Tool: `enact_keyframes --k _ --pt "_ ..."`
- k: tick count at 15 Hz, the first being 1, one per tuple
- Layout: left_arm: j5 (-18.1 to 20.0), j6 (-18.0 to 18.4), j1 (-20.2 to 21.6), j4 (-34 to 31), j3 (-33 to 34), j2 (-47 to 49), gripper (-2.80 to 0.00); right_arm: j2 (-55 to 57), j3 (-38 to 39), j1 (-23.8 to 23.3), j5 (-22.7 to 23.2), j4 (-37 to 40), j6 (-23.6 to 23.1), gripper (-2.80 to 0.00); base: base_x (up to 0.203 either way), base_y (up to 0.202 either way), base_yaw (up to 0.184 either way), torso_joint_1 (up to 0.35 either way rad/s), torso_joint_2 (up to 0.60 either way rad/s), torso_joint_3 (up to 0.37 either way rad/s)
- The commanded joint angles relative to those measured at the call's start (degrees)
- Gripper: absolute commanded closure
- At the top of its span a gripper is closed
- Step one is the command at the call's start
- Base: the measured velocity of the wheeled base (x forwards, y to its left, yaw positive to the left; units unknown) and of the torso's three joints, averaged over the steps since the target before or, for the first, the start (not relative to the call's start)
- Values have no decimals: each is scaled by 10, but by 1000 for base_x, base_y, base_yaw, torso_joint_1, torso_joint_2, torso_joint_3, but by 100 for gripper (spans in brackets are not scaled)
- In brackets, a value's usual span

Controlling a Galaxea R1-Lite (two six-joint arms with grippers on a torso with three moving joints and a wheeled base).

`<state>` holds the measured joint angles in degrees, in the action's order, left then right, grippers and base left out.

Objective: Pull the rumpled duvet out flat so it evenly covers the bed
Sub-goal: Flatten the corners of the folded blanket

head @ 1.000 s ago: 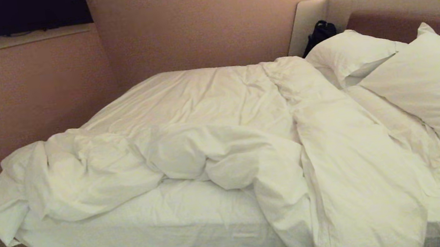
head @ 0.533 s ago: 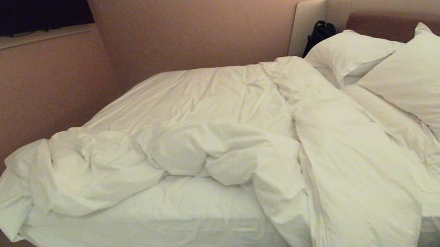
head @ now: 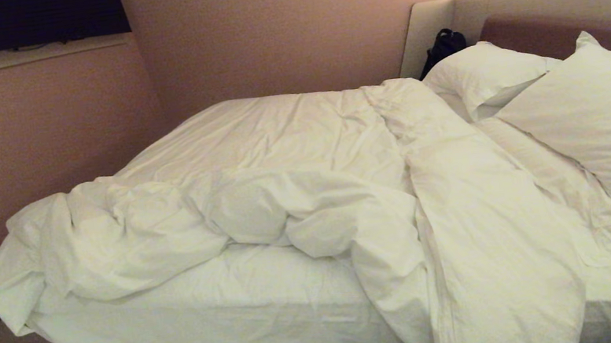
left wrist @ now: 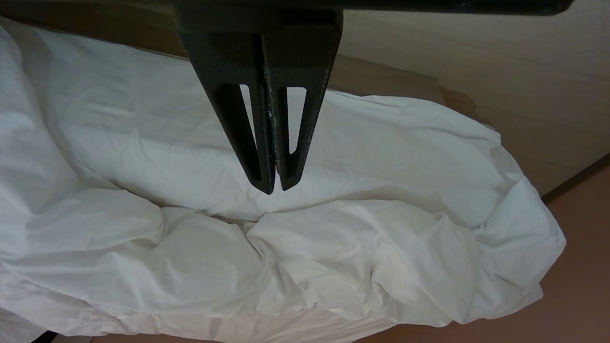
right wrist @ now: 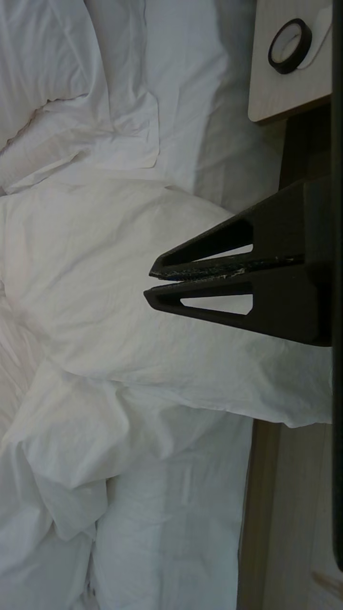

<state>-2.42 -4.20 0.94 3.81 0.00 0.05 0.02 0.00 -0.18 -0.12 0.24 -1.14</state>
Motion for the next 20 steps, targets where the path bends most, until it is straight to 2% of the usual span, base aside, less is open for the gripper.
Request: enact_keyframes --k 1,20 --pt "0 0 0 1 0 0 0 0 0 0 4 -1 -4 0 0 0 0 0 0 0" --pt "-1 2 0 0 0 0 0 0 -2 0 6 5 -9 0 6 0 0 0 0 0"
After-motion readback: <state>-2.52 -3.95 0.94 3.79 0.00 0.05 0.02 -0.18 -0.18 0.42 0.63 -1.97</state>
